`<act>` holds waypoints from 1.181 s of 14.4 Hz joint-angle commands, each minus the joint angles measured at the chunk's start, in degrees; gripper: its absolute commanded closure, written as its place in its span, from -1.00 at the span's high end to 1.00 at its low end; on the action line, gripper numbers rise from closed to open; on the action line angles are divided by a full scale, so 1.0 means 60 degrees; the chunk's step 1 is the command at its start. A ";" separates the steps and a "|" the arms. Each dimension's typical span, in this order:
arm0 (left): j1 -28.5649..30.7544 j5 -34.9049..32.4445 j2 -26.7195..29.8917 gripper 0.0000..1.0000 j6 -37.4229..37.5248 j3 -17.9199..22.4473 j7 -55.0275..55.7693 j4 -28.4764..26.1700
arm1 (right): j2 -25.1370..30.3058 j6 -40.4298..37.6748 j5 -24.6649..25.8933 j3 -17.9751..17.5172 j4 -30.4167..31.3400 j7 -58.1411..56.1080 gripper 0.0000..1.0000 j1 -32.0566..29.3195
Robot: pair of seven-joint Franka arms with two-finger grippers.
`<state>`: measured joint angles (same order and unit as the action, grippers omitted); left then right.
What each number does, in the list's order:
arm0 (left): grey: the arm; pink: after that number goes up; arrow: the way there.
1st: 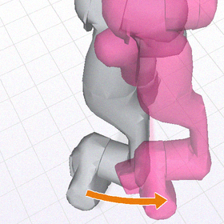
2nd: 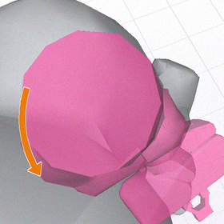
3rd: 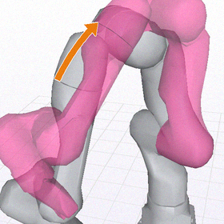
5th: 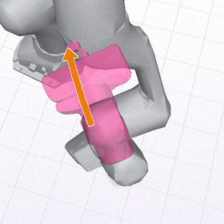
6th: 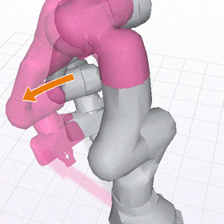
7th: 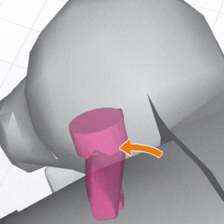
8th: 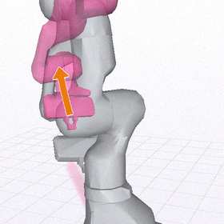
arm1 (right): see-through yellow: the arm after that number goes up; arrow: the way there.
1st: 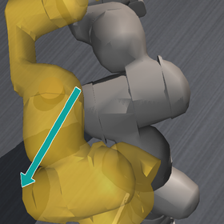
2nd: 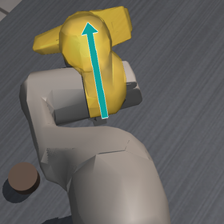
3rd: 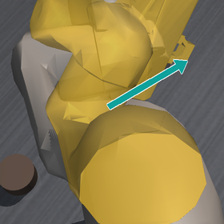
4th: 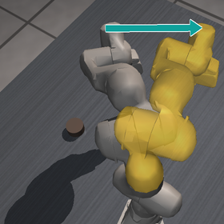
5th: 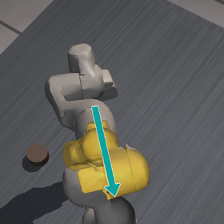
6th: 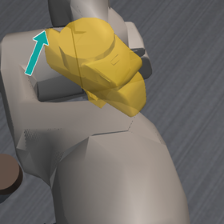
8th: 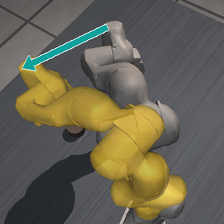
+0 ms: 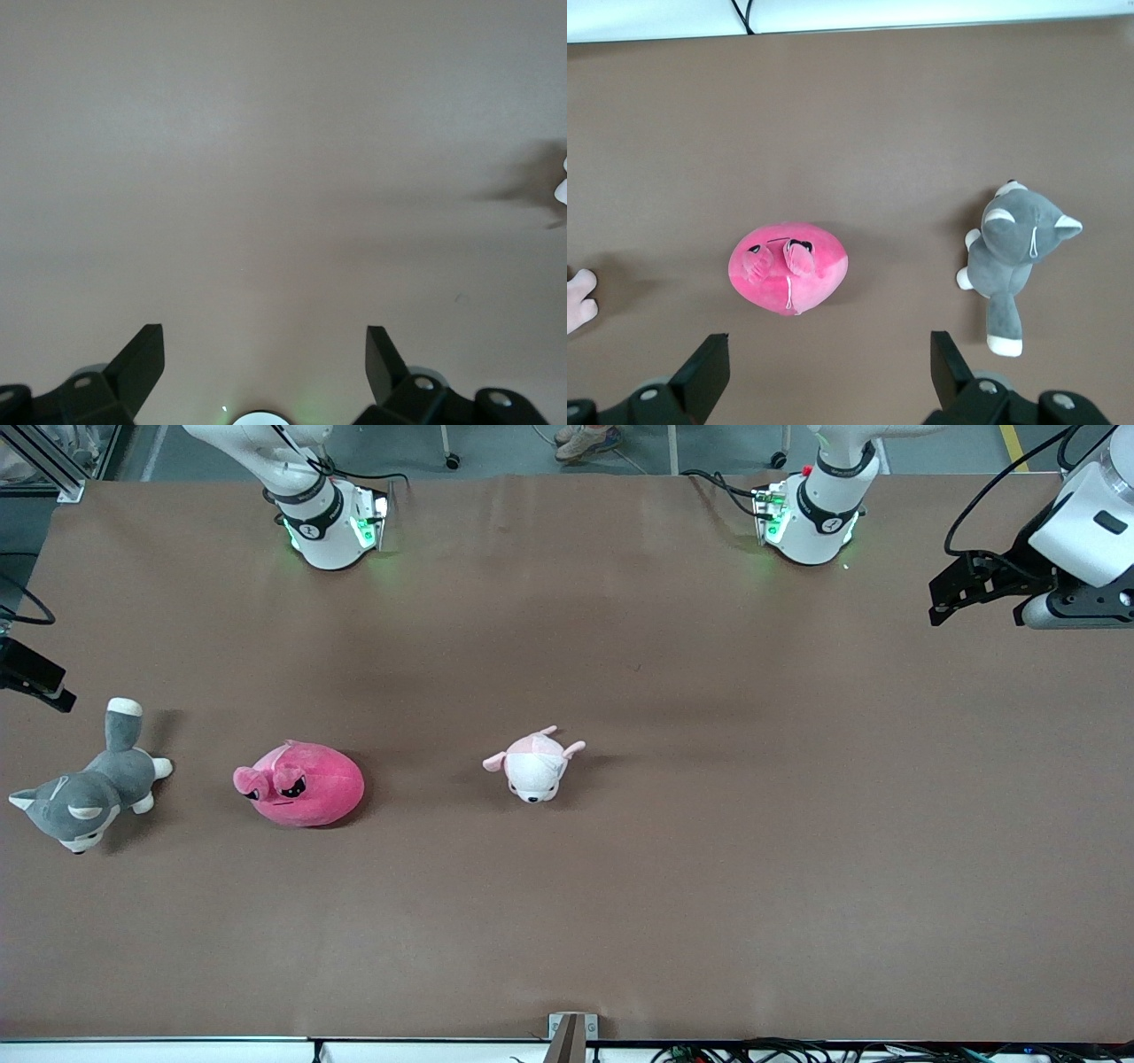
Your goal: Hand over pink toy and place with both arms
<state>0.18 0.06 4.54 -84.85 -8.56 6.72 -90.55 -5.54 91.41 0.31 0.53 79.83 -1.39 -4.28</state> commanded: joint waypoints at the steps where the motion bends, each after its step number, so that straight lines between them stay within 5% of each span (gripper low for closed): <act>1: 0.0058 0.0048 0.0036 1.00 0.0167 0.0021 -0.0182 0.0237 | 0.0484 -0.0102 0.0184 -0.0059 0.0581 0.0306 1.00 -0.0047; 17: 0.0014 0.0048 -0.0009 1.00 0.0181 -0.0038 -0.0109 0.0283 | 0.1992 0.0980 0.0169 -0.0117 0.2893 0.0174 1.00 -0.0004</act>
